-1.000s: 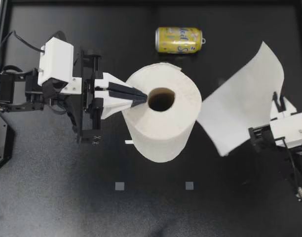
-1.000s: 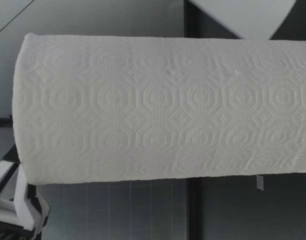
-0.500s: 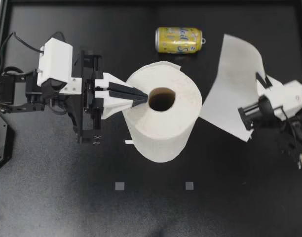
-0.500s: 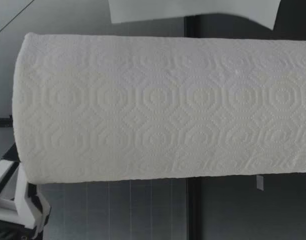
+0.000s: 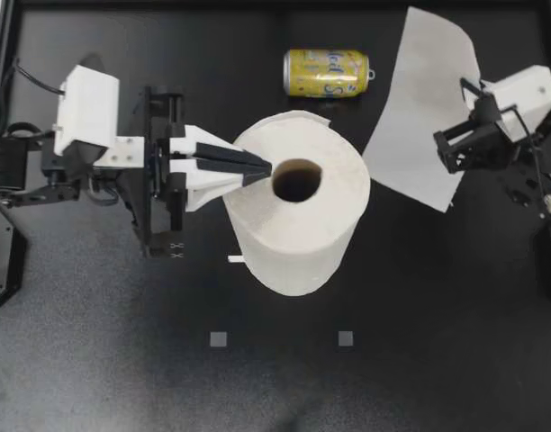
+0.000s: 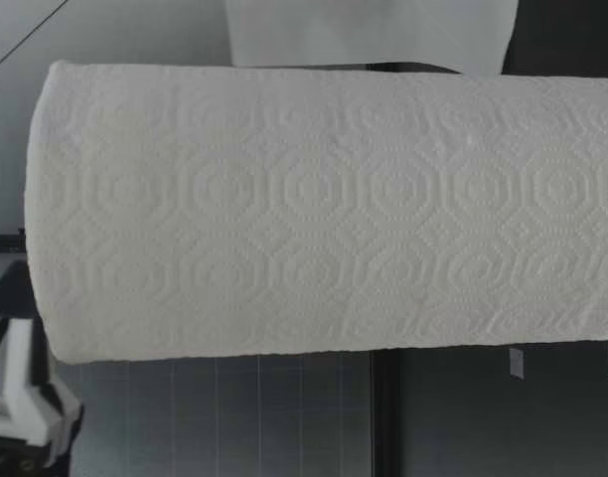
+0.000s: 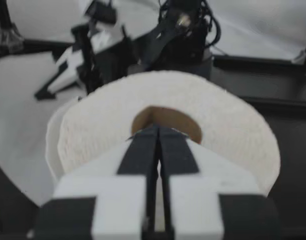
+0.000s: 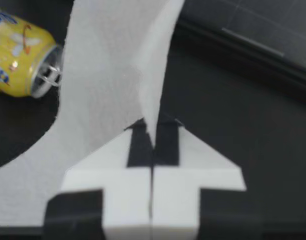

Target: Pick up a piece of paper towel and place it on the spilled liquid.

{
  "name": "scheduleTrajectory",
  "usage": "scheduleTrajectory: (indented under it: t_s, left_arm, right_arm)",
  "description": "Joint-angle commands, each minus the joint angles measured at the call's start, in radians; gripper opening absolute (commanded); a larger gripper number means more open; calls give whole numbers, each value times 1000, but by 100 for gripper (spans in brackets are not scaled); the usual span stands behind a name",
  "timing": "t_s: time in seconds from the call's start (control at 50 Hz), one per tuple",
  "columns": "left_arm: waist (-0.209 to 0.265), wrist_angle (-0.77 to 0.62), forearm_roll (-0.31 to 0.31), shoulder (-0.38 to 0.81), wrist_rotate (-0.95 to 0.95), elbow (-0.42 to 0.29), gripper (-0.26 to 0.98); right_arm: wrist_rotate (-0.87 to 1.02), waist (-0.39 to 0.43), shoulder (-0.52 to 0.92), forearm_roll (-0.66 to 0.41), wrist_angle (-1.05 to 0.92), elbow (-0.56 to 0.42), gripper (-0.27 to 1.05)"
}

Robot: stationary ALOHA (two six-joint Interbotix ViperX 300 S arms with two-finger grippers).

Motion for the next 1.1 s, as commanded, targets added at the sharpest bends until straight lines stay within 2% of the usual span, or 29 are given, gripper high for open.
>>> scheduleTrajectory:
  t_s: [0.0,0.4,0.74,0.9,1.08]
  left_arm:
    - [-8,-11,8,-28,2,-12,8]
    - [-20,-17,11,-55,3,-9,8]
    - [-20,-107,11,-146,-2,84,8]
    - [-20,-107,11,-164,0,91,8]
    - [-20,-107,11,-167,-2,94,8]
  right_arm:
    - [2,-41,15,-28,-34,-20,-13]
    - [5,-199,183,-123,-130,-97,-13]
    - [5,-339,264,-195,-235,-161,-13]
    - [3,-394,331,-202,-273,-202,-13]
    - [2,-420,377,-204,-291,-236,-12]
